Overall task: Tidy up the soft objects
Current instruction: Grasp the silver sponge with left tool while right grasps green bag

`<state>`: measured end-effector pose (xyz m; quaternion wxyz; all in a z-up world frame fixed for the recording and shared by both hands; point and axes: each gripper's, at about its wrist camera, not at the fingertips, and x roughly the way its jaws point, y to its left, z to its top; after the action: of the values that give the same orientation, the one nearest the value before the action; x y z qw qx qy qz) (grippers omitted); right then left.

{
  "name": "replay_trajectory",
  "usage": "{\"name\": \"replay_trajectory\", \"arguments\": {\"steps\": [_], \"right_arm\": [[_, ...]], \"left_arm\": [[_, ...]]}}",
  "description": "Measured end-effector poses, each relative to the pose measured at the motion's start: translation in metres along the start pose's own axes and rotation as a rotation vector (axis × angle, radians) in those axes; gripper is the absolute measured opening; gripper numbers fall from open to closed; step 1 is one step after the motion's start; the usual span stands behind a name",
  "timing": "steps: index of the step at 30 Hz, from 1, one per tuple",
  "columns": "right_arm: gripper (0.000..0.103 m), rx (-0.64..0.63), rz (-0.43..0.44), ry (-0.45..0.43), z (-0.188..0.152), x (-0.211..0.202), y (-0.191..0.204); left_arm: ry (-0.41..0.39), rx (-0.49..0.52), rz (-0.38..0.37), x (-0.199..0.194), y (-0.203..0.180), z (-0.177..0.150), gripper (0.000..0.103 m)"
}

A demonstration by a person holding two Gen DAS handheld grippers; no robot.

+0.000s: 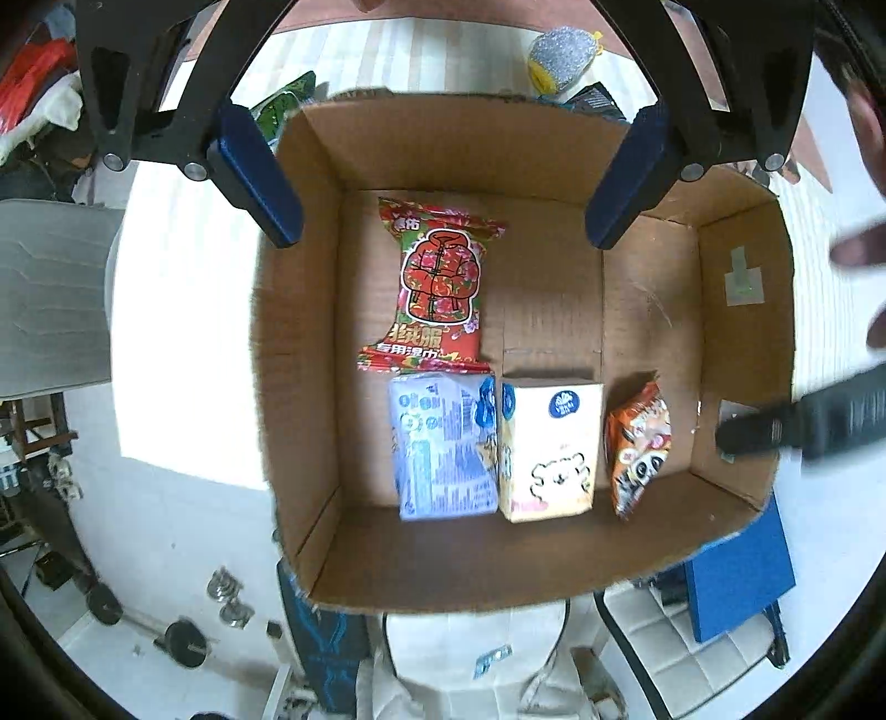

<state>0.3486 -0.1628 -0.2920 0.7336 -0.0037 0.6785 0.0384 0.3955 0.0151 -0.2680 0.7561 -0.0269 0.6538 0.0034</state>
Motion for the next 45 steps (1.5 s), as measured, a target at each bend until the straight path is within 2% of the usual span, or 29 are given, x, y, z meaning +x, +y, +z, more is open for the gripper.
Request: {"name": "replay_trajectory", "arguments": {"steps": [7, 14, 23, 26, 29, 32, 35, 37, 39, 43, 45], "right_arm": [[0.103, -0.023, -0.004, -0.055, -0.027, -0.029, 0.005], [0.103, -0.055, -0.002, -0.124, -0.061, -0.066, 0.006], [0.103, -0.068, 0.058, -0.211, -0.099, -0.119, 0.001], [0.103, -0.069, 0.097, -0.227, -0.115, -0.128, -0.007], [0.103, -0.07, 0.13, -0.209, -0.136, -0.124, -0.024], [0.103, -0.08, 0.101, -0.136, -0.158, -0.1, -0.046], [0.103, -0.078, 0.044, -0.051, -0.177, -0.062, -0.073], [0.103, -0.071, 0.035, 0.001, -0.184, -0.039, -0.089], [0.103, -0.053, 0.037, 0.043, -0.188, -0.017, -0.105], [0.103, -0.051, 0.002, 0.052, -0.18, 0.016, -0.124], [0.103, -0.067, -0.012, 0.059, -0.169, 0.034, -0.129]], "left_arm": [[-0.107, 0.012, 0.016, -0.044, -0.005, -0.047, 0.095], [-0.188, 0.019, 0.02, -0.085, -0.012, -0.079, 0.095], [-0.267, 0.016, 0.021, -0.133, -0.019, -0.115, 0.095], [-0.303, 0.027, 0.06, -0.143, -0.021, -0.138, 0.095], [-0.328, 0.087, 0.111, -0.137, -0.025, -0.169, 0.095], [-0.271, 0.166, 0.15, -0.104, -0.032, -0.197, 0.095], [-0.144, 0.23, 0.13, -0.054, -0.039, -0.219, 0.095], [-0.041, 0.26, 0.096, -0.013, -0.044, -0.231, 0.095], [0.04, 0.279, 0.095, 0.023, -0.05, -0.242, 0.094], [0.175, 0.278, 0.079, 0.087, -0.057, -0.256, 0.086], [0.217, 0.262, 0.073, 0.108, -0.057, -0.263, 0.086]]}}
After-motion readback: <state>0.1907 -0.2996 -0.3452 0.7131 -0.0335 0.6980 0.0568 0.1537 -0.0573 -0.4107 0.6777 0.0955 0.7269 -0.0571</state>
